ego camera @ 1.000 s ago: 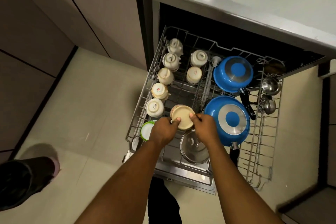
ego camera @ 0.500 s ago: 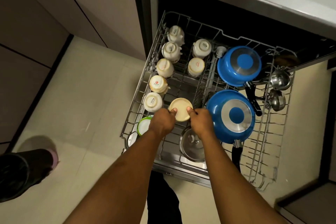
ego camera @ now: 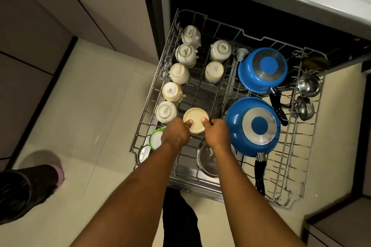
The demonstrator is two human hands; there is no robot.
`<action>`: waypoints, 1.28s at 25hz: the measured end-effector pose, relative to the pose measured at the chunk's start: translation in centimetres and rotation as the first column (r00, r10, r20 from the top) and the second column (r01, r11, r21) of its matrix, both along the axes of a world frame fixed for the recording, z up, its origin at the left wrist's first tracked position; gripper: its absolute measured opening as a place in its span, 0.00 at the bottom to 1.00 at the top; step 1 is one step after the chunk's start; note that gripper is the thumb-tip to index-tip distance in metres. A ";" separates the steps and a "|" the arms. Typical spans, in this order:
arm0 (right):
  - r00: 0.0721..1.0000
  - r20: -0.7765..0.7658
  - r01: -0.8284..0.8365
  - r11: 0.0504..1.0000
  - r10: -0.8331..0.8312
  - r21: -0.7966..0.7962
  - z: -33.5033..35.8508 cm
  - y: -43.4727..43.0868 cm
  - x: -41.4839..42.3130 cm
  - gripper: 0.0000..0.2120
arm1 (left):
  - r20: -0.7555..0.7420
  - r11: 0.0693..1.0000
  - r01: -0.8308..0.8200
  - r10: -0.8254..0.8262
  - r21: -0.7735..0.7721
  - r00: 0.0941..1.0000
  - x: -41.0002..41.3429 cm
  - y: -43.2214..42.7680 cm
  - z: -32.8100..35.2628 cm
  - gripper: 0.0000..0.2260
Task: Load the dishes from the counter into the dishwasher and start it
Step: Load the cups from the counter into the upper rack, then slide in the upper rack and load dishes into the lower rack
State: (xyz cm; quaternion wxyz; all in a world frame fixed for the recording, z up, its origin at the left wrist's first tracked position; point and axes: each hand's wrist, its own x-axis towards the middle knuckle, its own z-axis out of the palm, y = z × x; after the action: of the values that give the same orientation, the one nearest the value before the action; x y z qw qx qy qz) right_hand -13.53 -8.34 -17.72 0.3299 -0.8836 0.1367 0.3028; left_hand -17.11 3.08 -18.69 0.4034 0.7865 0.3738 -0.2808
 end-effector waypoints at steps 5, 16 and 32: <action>0.999 0.002 0.042 0.999 -0.042 -0.019 0.1 0.2 -0.7 0.22 | 0.034 0.996 0.021 -0.024 0.081 0.999 -0.6 -0.1 0.9 0.18; 0.996 0.042 0.081 0.997 -0.081 0.014 2.4 -1.1 -5.1 0.20 | 0.221 0.973 -0.082 0.033 0.216 0.975 -5.6 -1.4 4.6 0.29; 0.913 0.314 -0.123 0.908 0.262 -0.402 1.8 -9.9 -19.3 0.19 | 0.047 0.624 0.600 -0.712 0.501 0.701 -19.3 -5.9 2.2 0.27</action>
State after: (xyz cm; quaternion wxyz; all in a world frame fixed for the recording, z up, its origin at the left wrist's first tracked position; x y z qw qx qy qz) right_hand -32.83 -18.20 -15.91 0.1431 -0.9796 0.0395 0.1354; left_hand -36.40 -2.86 -16.46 0.1208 0.9666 0.0606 -0.2175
